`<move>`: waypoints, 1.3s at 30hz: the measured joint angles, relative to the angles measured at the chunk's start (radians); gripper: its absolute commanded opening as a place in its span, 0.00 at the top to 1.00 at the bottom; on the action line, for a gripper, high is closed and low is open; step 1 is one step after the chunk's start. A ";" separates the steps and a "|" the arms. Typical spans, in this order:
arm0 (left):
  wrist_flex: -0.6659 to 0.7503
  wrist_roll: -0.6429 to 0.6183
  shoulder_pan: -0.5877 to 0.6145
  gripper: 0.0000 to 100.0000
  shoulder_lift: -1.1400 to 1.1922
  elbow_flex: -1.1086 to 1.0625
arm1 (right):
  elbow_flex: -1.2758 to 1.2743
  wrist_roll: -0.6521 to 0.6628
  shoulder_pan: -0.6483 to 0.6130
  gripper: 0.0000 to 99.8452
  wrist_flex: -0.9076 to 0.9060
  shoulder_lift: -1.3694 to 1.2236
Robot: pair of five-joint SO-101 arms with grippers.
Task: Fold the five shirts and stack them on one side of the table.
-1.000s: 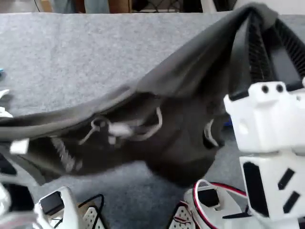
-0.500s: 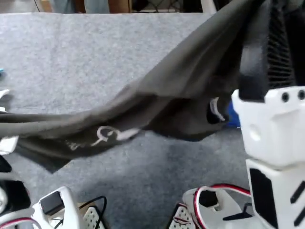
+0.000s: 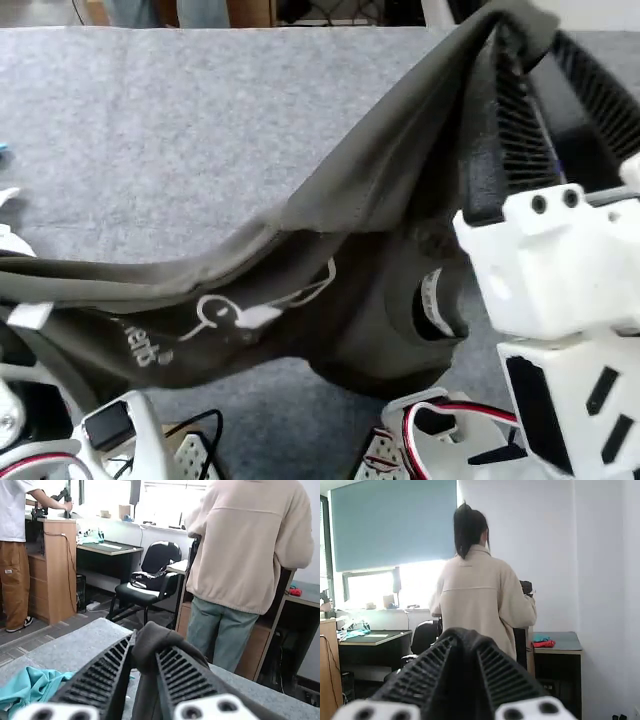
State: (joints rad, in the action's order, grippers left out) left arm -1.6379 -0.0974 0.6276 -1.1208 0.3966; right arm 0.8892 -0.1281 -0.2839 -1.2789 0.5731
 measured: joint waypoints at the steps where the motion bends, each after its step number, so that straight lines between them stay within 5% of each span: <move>1: -0.002 0.000 0.000 0.97 0.000 -0.005 | 0.000 0.000 0.000 0.99 -0.008 -0.005; 6: 0.087 0.000 0.000 0.97 0.000 -0.167 | -0.087 0.000 -0.002 0.99 -0.011 -0.060; 11: 0.428 -0.060 0.000 0.97 0.002 -0.529 | -0.316 -0.044 0.003 0.99 0.077 -0.166; 19: 1.189 -0.075 -0.098 0.97 0.074 -1.212 | -0.730 -0.058 0.091 0.99 0.667 -0.416; 23: 1.442 -0.075 -0.112 0.97 0.216 -1.307 | -0.752 -0.058 0.092 0.99 0.910 -0.549; 31: 1.428 -0.075 -0.114 0.97 0.733 -0.951 | -0.493 -0.058 0.092 0.99 0.976 -0.832; 39: 1.204 -0.075 -0.123 0.97 1.085 -0.568 | -0.157 -0.058 0.097 0.99 0.631 -1.037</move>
State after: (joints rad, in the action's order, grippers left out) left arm -0.4335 -0.1726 0.5048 -0.0361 -0.1711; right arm 0.7327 -0.1864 -0.1872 -0.6483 -0.4641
